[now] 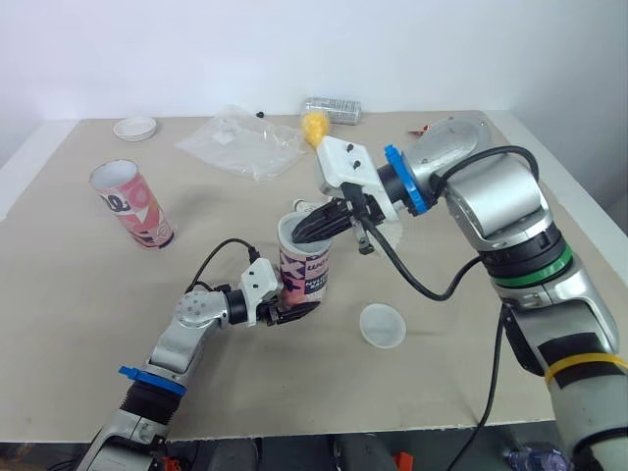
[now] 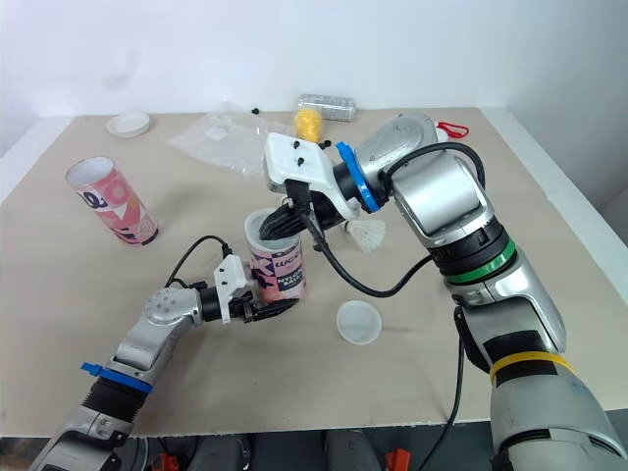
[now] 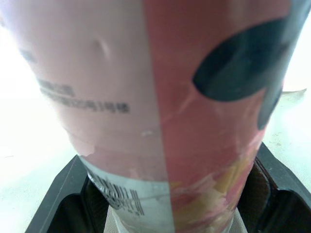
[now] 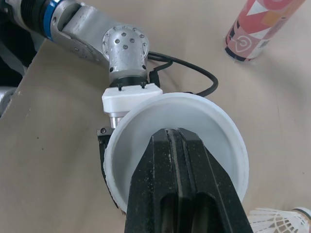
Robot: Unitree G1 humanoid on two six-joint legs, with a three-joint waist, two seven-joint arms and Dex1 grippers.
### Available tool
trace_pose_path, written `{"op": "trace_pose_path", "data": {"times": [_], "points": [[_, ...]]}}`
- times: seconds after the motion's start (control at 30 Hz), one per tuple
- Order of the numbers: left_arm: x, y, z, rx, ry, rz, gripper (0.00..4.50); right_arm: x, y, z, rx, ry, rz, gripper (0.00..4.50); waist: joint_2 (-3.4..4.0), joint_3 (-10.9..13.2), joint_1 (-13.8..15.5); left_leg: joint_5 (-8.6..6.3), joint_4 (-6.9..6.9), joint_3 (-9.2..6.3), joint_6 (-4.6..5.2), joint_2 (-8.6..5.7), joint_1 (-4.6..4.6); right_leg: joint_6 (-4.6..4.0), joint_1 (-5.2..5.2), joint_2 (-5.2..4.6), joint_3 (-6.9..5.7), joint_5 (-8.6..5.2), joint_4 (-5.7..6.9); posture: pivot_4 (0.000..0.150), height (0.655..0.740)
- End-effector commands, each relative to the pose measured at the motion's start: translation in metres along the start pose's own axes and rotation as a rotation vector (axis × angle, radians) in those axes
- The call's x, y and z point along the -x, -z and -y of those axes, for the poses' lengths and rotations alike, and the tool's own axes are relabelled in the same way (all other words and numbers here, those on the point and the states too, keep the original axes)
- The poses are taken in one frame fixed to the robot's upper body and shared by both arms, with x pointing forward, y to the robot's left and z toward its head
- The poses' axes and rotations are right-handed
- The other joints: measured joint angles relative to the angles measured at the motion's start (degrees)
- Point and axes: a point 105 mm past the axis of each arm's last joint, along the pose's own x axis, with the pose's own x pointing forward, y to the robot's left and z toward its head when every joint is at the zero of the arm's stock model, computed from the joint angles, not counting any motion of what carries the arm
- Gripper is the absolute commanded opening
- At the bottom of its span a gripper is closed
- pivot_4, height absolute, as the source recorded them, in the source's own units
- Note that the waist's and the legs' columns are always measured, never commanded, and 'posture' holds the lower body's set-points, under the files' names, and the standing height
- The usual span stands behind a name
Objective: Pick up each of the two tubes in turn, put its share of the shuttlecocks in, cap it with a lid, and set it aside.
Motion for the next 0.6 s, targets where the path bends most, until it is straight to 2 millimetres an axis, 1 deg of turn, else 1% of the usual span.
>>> {"op": "trace_pose_path", "data": {"times": [0.03,0.3,0.5,0.6], "points": [[-0.004,0.011,0.008,0.032,0.023,-0.037,3.03,-0.008,0.01,-0.006,0.012,-0.053,-0.06,0.03,0.0,-0.03,0.0,0.0,0.0,0.0,0.0,0.0,0.01,0.0,0.01,0.0,0.0,0.0,0.0,0.15,0.74],[-0.004,0.012,0.01,0.037,0.024,-0.035,3.03,-0.013,0.013,-0.002,0.017,-0.057,-0.075,0.03,0.0,-0.08,-0.02,0.0,0.01,0.0,0.0,0.0,0.16,0.0,0.14,0.0,0.0,0.0,0.0,0.15,0.74],[-0.004,0.012,0.011,0.038,0.025,-0.035,3.03,-0.015,0.006,0.012,-0.037,-0.002,-0.028,0.03,0.0,-0.1,-0.11,0.0,0.0,0.0,0.0,0.01,0.35,-0.04,0.28,0.01,0.01,-0.01,0.0,0.15,0.74],[-0.004,0.012,0.011,0.04,0.023,-0.035,3.03,-0.014,0.003,0.015,-0.054,0.009,-0.013,0.03,0.0,-0.1,-0.11,0.0,0.0,0.0,0.0,0.01,0.36,-0.24,0.29,0.0,0.01,-0.12,0.0,0.15,0.74]]}}
